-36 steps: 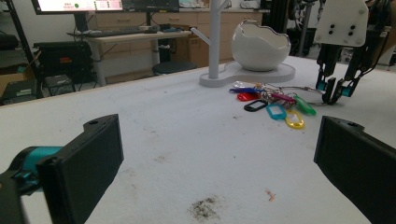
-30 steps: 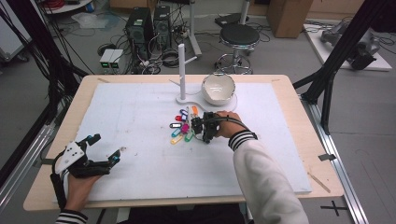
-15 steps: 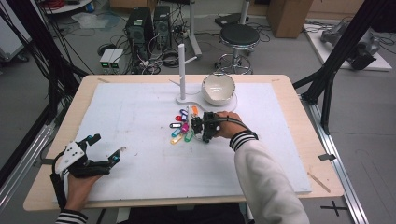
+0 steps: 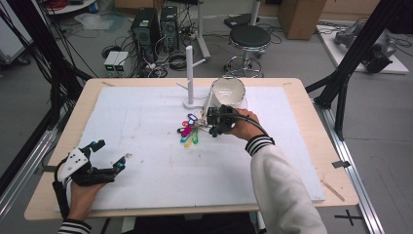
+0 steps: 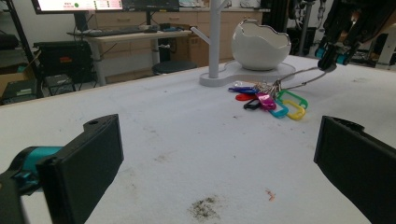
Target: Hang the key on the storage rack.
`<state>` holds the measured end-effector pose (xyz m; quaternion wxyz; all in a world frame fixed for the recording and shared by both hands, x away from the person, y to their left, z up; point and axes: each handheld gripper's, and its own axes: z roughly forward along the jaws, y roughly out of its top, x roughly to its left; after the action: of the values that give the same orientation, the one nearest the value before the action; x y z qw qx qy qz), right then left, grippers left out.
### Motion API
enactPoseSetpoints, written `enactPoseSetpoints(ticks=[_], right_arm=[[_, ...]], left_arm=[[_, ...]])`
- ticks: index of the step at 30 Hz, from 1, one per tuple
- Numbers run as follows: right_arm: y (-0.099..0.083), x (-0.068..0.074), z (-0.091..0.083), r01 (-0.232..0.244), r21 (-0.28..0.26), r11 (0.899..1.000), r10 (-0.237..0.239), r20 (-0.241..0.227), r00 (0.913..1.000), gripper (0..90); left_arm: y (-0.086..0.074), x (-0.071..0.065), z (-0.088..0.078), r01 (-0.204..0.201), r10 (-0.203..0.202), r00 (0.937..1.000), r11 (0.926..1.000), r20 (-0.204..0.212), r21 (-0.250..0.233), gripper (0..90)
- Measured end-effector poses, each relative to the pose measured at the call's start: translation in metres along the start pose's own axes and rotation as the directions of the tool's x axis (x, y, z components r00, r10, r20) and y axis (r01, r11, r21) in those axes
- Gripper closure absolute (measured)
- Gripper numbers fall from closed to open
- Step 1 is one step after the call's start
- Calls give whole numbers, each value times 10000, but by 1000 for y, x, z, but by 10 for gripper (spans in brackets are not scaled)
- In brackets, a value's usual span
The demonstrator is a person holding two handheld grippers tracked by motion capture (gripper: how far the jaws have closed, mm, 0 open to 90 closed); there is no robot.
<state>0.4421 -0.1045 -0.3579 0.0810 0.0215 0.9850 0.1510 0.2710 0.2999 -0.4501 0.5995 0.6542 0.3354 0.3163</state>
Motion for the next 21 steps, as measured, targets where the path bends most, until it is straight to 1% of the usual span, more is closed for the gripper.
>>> enactPoseSetpoints(ticks=[1,3,4,5,6,7,8,9,10,11,12,13,14,17,19,21], right_arm=[[-1,-1,-3,-231,-170,9996,234,174,9996,885],[-2,-4,-9,-495,-553,9972,526,561,9970,887],[-3,-5,-12,-608,-652,9960,656,745,9951,889],[-3,-5,-12,-608,-652,9960,656,745,9951,889],[-6,-8,-17,-948,-1111,9893,1053,930,9901,889],[-7,-10,-19,-1060,-1390,9846,1202,979,9879,889],[-7,-10,-19,-1060,-1390,9846,1202,979,9879,889],[-7,-12,-21,-1136,-1645,9798,1315,1022,9860,889],[-8,-14,-25,-1300,-2071,9696,1544,1065,9823,889],[-9,-16,-27,-1377,-2296,9635,1646,1026,9810,889],[-9,-16,-27,-1377,-2296,9635,1646,1026,9810,889],[-10,-17,-28,-1412,-2477,9585,1719,1073,9793,889],[-10,-18,-28,-1556,-2600,9530,1863,980,9776,890],[-12,-21,-30,-1656,-2865,9436,2006,971,9749,890],[-13,-22,-31,-1827,-3071,9340,2217,968,9703,890],[-14,-23,-33,-1971,-3413,9191,2389,846,9674,890]], left_arm=[[0,0,0,0,0,10000,10000,0,0,18],[0,0,0,-18,18,10000,10000,3,5,18],[0,0,0,-20,20,10000,10000,1,-1,18],[0,0,0,-19,19,10000,10000,9,0,18],[0,0,0,-31,31,10000,10000,5,4,18],[0,0,0,-26,26,10000,10000,10,3,18],[0,0,0,-26,26,10000,10000,10,3,18],[0,0,0,-26,26,10000,10000,10,2,18],[0,0,0,-26,26,10000,10000,10,0,18],[0,0,0,-32,32,10000,10000,12,0,18],[0,0,0,-54,54,10000,10000,0,-1,18],[0,0,0,-44,44,10000,10000,7,-8,18],[0,0,0,-62,62,10000,10000,4,2,18],[0,0,0,-39,39,10000,10000,25,16,18],[0,0,0,-29,29,10000,10000,16,2,18],[0,0,0,-30,30,10000,10000,15,3,18]])
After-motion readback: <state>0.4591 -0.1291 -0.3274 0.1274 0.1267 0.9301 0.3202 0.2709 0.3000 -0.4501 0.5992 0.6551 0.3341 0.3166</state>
